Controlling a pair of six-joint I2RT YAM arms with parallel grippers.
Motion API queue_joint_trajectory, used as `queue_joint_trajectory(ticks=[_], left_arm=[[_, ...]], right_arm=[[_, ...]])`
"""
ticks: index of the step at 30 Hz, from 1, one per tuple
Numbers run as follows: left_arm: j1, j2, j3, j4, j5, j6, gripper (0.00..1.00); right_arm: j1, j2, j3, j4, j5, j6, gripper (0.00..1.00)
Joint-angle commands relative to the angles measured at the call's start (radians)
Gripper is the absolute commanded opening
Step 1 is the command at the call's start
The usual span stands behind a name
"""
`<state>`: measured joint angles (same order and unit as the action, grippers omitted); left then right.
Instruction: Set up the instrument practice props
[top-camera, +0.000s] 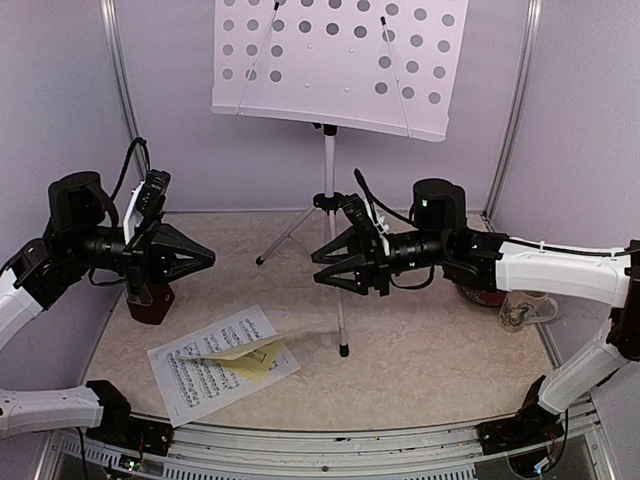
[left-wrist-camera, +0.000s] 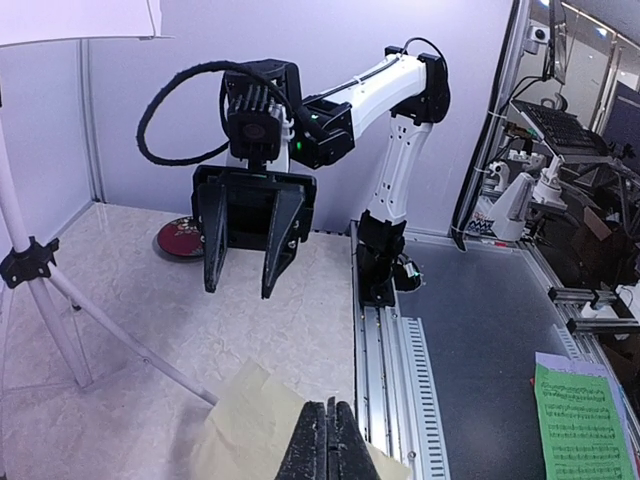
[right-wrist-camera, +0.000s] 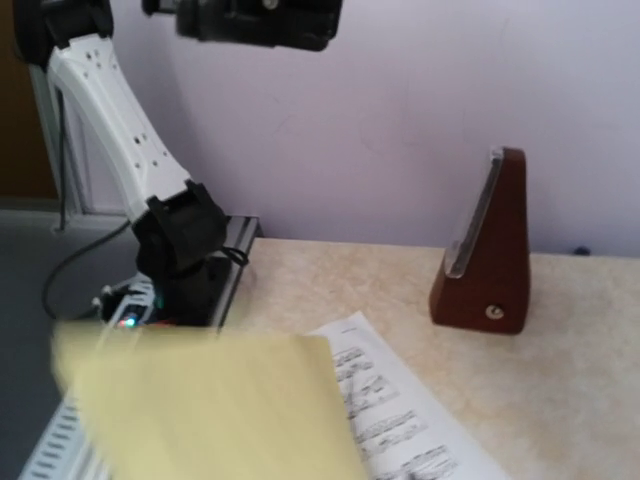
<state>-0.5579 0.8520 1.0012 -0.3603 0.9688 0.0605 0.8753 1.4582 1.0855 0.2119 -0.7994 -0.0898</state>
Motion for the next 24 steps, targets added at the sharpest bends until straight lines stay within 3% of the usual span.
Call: queue_joint_trajectory(ticks=[1,2,4,8,12,14,21,24], left_arm=[[-0.008,0.005,-0.004,0.006,-0.079,0.012,0.0],[-0.007,0.008,-0.01,-0.008,-0.107,0.018,0.0],[-0.011,0.016,-0.027,-0.059,-0.261,0.015,0.38],[-0.111,0.048,-0.077,-0.106,-0.52,0.01,0.73],[-0.337,0.143,-0.117,-0.112,-0.902,0.018,0.84],[-0.366,0.204,-0.126,-0.109,-0.983,0.035,0.86],[-0.197,0.24,-0.221,0.091,-0.948,-0.028,0.89],[-0.108,0.257,-0.239,0.151,-1.03,-0.061,0.99]], right_arm=[[0.011,0.031,0.003,0.014,0.059,0.002,0.34],[0.011,0.036,-0.002,0.007,0.072,0.002,0.35],[0.01,0.049,-0.022,-0.001,0.092,0.007,0.48],[-0.007,0.082,-0.084,-0.022,0.064,0.036,0.64],[-0.012,0.104,-0.156,0.02,0.062,0.096,0.7],[-0.015,0.114,-0.171,0.057,0.054,0.115,0.71],[-0.017,0.18,-0.112,0.054,0.224,0.133,0.72],[-0.015,0.201,-0.1,0.075,0.244,0.146,0.72]])
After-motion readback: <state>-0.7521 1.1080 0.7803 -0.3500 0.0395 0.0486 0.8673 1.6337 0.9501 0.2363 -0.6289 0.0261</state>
